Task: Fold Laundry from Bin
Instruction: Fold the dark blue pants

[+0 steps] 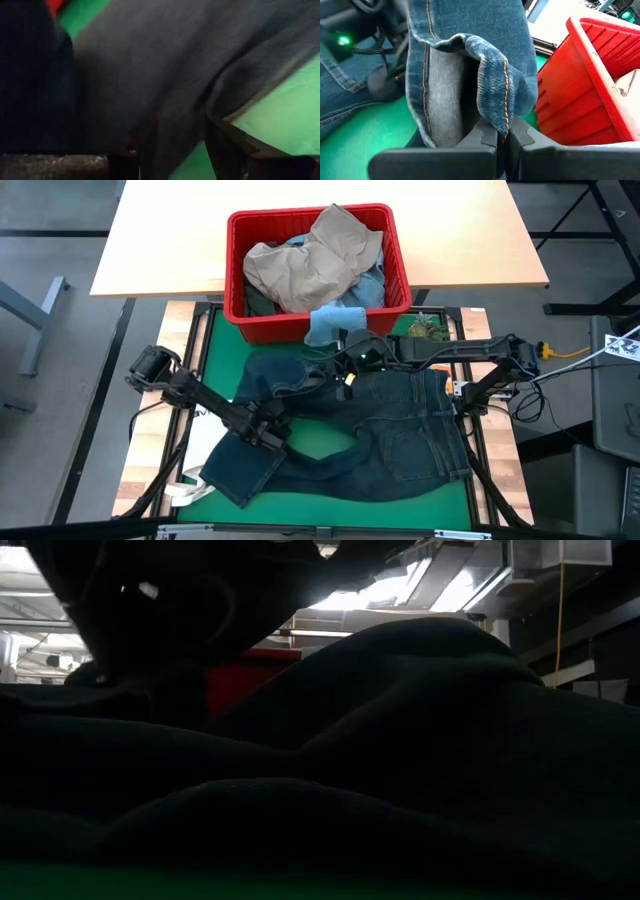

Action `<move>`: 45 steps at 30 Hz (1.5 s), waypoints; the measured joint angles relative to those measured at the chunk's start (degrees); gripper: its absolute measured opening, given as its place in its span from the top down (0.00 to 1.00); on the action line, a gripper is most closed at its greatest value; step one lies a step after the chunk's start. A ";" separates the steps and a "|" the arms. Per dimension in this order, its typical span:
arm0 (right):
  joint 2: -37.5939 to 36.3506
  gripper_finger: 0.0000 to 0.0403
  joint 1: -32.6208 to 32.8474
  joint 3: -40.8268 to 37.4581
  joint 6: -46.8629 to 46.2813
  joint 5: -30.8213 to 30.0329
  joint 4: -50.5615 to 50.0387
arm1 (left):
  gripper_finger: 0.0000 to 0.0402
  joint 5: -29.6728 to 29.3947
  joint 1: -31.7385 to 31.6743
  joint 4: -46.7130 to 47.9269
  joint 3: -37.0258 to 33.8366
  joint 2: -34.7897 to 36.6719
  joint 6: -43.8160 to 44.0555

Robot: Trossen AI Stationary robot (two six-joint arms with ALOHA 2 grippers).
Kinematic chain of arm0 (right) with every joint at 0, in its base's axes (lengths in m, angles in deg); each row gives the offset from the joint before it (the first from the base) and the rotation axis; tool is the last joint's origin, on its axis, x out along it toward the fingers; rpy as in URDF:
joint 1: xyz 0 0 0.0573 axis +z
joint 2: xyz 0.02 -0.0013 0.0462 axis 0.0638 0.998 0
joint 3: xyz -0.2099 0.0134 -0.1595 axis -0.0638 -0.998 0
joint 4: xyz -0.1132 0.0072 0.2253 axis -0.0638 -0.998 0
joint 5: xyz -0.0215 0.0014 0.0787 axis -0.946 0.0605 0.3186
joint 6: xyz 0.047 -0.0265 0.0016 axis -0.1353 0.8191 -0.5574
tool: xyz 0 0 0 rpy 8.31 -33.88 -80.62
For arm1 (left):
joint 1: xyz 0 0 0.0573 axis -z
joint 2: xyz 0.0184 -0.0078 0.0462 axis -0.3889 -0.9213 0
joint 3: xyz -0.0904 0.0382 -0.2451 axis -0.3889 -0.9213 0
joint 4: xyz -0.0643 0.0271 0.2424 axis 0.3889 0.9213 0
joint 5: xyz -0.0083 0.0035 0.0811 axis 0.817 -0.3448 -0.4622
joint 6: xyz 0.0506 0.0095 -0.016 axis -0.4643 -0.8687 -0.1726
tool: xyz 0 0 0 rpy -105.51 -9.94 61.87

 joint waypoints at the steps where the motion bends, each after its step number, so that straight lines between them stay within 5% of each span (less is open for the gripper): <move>1: 0.00 0.99 0.01 0.00 0.02 0.00 -0.03 | 0.63 0.00 0.27 0.80 1.08 0.00 -0.98; 14: 0.04 0.99 0.01 0.00 0.04 0.04 -0.07 | 0.63 -1.68 6.77 7.44 15.91 0.00 -12.58; 27: 0.07 0.99 -0.01 -0.02 0.07 -0.79 -0.13 | 0.63 -17.66 14.30 7.73 27.64 0.00 -19.24; 34: 0.07 0.98 -0.01 -0.02 0.96 -0.94 -1.08 | 0.63 -19.26 14.39 13.52 29.35 0.00 -19.24; 45: 0.07 0.64 -0.05 -0.07 2.78 -8.04 -8.88 | 0.63 -8.46 14.10 32.83 29.22 0.00 -7.31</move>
